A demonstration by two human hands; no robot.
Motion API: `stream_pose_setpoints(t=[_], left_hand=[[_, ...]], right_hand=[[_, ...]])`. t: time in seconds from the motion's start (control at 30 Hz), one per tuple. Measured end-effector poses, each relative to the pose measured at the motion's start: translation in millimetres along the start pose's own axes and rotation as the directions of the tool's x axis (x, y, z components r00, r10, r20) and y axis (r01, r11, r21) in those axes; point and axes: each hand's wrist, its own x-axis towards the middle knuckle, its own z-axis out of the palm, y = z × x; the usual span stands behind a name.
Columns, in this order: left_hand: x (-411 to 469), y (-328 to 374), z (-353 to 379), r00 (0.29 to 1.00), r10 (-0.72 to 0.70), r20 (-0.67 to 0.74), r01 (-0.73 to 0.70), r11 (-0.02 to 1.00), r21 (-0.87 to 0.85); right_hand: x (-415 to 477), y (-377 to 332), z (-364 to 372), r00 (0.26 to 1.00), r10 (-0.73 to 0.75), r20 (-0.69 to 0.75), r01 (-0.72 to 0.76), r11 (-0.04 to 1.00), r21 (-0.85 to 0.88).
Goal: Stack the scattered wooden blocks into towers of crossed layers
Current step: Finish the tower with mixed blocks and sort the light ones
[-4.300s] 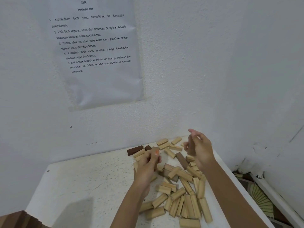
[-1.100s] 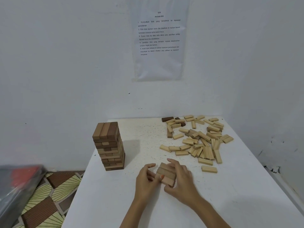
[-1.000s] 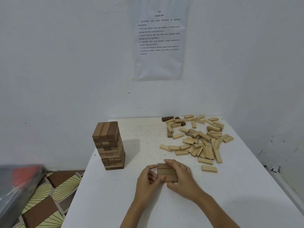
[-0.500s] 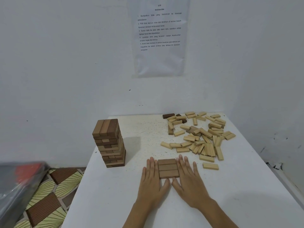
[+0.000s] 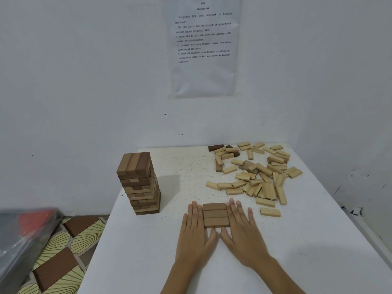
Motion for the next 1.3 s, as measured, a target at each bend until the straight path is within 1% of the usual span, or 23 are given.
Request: stream_pose_setpoints(t=[0.17, 0.27, 0.37, 0.4, 0.47, 0.57, 0.63, 0.67, 0.7, 0.77, 0.8, 0.87, 1.0, 1.1, 1.3], left_hand=[[1, 0, 1, 1.000, 0.008, -0.007, -0.008, 1.000, -0.009], [0, 1, 0, 1.000, 0.010, -0.006, -0.010, 1.000, -0.018], [-1, 2, -2, 1.000, -0.004, -0.002, 0.004, 0.999, -0.037], [-2, 2, -5, 1.000, -0.012, 0.001, 0.012, 0.998, -0.067], [-2, 1, -10, 1.000, -0.010, 0.022, 0.013, 0.986, -0.165], [-4, -2, -20, 0.998, 0.019, 0.053, 0.003, 0.925, -0.379], [-3, -8, -27, 1.000, 0.020, 0.023, -0.006, 0.858, -0.514], [0, -12, -30, 0.999, 0.036, -0.007, -0.034, 0.848, -0.529], [2, -15, -32, 0.998, 0.061, -0.034, -0.070, 0.862, -0.502], [8, -19, -35, 0.988, 0.143, -0.065, -0.157, 0.913, -0.376], [11, -19, -38, 0.979, 0.190, -0.067, -0.201, 0.927, -0.315], [18, -21, -42, 0.965, 0.257, -0.043, -0.260, 0.931, -0.255], [29, -27, -46, 0.942, 0.336, 0.020, -0.325, 0.923, -0.209], [33, -30, -46, 0.924, 0.381, 0.046, -0.367, 0.912, -0.184], [40, -36, -43, 0.915, 0.404, 0.023, -0.393, 0.901, -0.182]], right_hand=[[0, -2, -3, 0.999, 0.026, 0.043, -0.028, 0.999, 0.035], [-1, -2, -2, 0.999, 0.008, 0.031, -0.010, 0.999, 0.052], [1, 0, -1, 0.998, 0.012, 0.055, -0.017, 0.996, 0.083], [1, 1, -2, 0.998, 0.003, 0.056, -0.009, 0.994, 0.106], [2, 4, -3, 1.000, -0.016, -0.003, 0.017, 0.985, 0.171], [0, 9, -9, 1.000, -0.019, 0.008, 0.014, 0.929, 0.370], [-1, 10, -15, 0.999, -0.042, -0.034, 0.053, 0.884, 0.464], [0, 11, -19, 0.996, -0.062, -0.060, 0.083, 0.869, 0.487], [1, 12, -22, 0.994, -0.077, -0.079, 0.106, 0.858, 0.503], [5, 14, -29, 0.991, -0.103, -0.087, 0.133, 0.848, 0.513], [7, 15, -32, 0.990, -0.118, -0.082, 0.143, 0.851, 0.506], [12, 17, -36, 0.985, -0.154, -0.072, 0.170, 0.865, 0.473], [20, 20, -39, 0.976, -0.215, -0.033, 0.210, 0.889, 0.407], [24, 21, -40, 0.974, -0.225, -0.018, 0.212, 0.884, 0.416], [28, 23, -43, 0.970, -0.243, -0.006, 0.222, 0.877, 0.427]])
